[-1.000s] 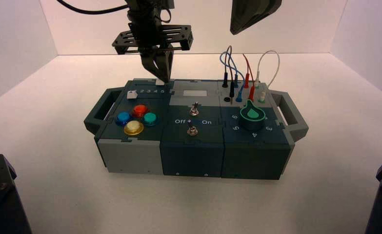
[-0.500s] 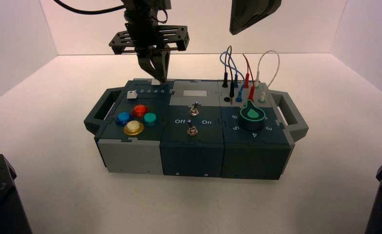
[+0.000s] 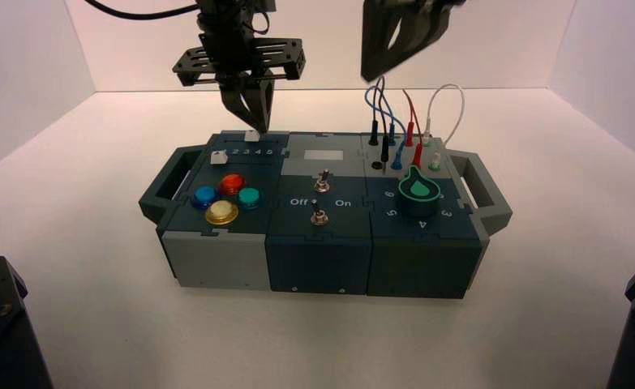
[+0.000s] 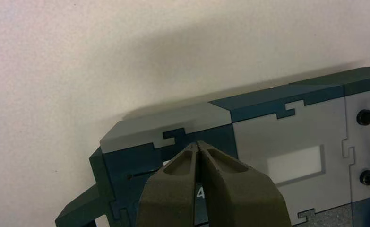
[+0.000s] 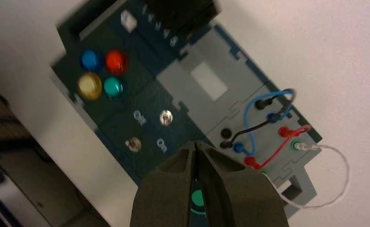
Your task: Move the top slider to position 3.
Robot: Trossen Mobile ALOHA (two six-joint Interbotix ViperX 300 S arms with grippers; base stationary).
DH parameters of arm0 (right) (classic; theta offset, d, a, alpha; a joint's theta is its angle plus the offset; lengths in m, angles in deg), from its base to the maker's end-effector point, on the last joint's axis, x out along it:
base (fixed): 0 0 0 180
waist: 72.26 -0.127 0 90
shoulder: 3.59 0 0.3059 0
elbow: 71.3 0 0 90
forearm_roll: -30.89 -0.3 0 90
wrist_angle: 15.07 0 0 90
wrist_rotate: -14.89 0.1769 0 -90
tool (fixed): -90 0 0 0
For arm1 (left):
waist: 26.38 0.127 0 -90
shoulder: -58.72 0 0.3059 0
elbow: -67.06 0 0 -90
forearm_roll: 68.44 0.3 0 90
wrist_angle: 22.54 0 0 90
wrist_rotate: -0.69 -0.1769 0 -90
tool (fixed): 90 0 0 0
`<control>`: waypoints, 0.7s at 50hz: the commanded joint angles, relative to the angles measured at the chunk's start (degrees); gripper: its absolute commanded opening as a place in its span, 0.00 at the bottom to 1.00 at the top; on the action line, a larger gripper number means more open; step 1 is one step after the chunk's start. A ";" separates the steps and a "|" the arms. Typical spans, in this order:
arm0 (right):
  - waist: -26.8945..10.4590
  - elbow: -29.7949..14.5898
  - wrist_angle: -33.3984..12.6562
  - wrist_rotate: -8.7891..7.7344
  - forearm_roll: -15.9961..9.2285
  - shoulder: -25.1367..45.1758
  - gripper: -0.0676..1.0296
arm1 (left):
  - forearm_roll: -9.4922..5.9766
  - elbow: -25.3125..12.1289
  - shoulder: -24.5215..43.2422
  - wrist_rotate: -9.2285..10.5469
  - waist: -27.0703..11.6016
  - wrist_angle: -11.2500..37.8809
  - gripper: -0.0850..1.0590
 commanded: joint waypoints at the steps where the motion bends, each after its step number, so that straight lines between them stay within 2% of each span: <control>1: -5.19 -1.49 -2.37 6.77 10.11 0.97 0.04 | 0.09 -0.70 -2.11 -0.26 0.35 0.35 0.05; 2: -6.24 -1.85 -3.25 8.53 12.30 1.41 0.04 | 0.18 -0.62 -2.11 -0.35 0.35 0.35 0.05; 3: -6.86 -1.93 -3.60 9.40 13.45 1.58 0.04 | 0.18 -0.62 -2.11 -0.35 0.35 0.26 0.05; 6: -10.11 -2.90 -6.42 13.89 19.69 2.55 0.04 | 0.18 -0.53 -2.20 -0.44 0.53 0.35 0.05; 9: -12.30 -3.78 -8.44 16.26 22.59 3.43 0.04 | 0.18 -0.44 -2.11 -0.62 0.79 0.26 0.05; 21: -15.21 -5.71 -9.40 16.35 22.24 4.92 0.04 | 0.09 -0.35 -2.72 -1.32 0.88 0.79 0.05; 35: -16.17 -5.80 -9.32 16.35 20.83 4.83 0.04 | 0.18 -0.35 -4.22 -1.58 0.88 1.93 0.05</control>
